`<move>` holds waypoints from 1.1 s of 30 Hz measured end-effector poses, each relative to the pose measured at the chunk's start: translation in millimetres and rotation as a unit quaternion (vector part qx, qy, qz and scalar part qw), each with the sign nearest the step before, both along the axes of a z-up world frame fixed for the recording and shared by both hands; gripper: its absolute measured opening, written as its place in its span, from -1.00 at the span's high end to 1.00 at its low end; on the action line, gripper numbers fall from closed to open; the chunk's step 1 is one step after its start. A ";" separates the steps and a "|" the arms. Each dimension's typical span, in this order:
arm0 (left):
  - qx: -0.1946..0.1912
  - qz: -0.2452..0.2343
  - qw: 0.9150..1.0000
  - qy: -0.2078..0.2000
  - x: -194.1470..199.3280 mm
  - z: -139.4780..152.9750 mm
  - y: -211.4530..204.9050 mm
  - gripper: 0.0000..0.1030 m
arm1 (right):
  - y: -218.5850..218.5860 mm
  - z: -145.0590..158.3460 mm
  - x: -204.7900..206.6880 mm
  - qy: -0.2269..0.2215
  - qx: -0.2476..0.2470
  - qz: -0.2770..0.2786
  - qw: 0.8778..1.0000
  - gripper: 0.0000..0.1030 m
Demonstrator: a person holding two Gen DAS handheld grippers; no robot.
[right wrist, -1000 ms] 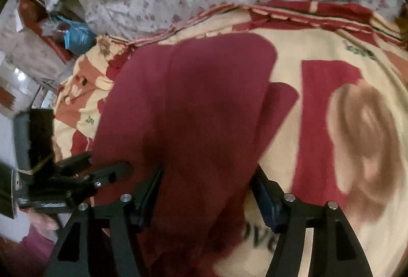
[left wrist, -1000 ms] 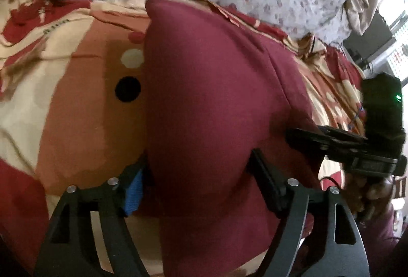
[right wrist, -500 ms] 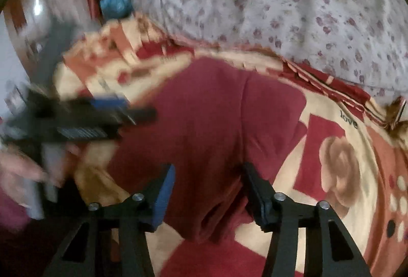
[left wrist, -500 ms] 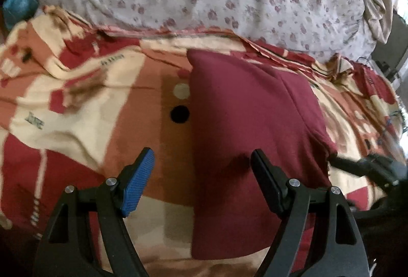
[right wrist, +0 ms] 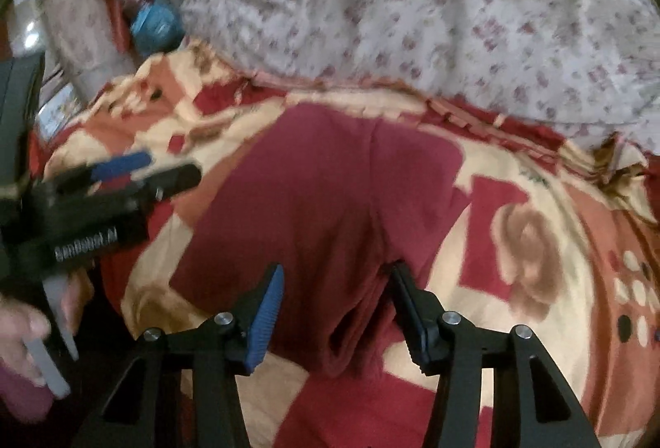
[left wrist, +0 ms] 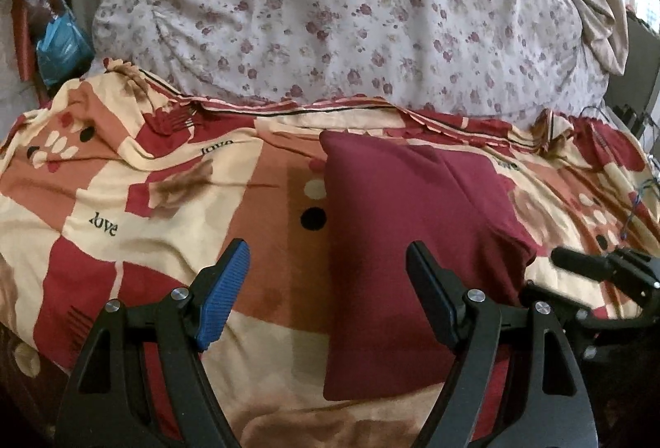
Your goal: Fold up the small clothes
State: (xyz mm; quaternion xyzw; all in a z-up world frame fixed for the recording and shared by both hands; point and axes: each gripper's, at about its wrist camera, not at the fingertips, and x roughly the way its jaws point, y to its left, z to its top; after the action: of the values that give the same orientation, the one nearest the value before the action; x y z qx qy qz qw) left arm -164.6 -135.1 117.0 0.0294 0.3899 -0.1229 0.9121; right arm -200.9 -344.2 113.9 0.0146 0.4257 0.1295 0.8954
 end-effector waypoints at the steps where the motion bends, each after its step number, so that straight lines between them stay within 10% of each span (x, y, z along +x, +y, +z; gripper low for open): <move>1: -0.001 0.001 1.000 0.000 -0.6 0.7 -0.2 -0.53 | 1.3 3.2 1.1 -0.007 -0.002 -0.013 1.000 -0.25; 4: 0.006 0.006 1.000 -0.007 -2.1 1.7 0.1 -0.53 | -0.6 7.3 2.0 -0.026 0.000 -0.054 0.998 -0.53; 33: 0.001 0.020 1.000 0.002 6.2 -8.1 -1.6 -0.53 | 7.5 -16.7 30.4 0.014 -0.005 -0.104 0.994 -0.65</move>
State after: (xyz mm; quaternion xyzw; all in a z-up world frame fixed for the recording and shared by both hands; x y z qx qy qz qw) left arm -158.4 -136.7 108.9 0.0219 0.3927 -0.1045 0.9134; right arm -170.5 -336.7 97.2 0.0558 0.4348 0.0334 0.8982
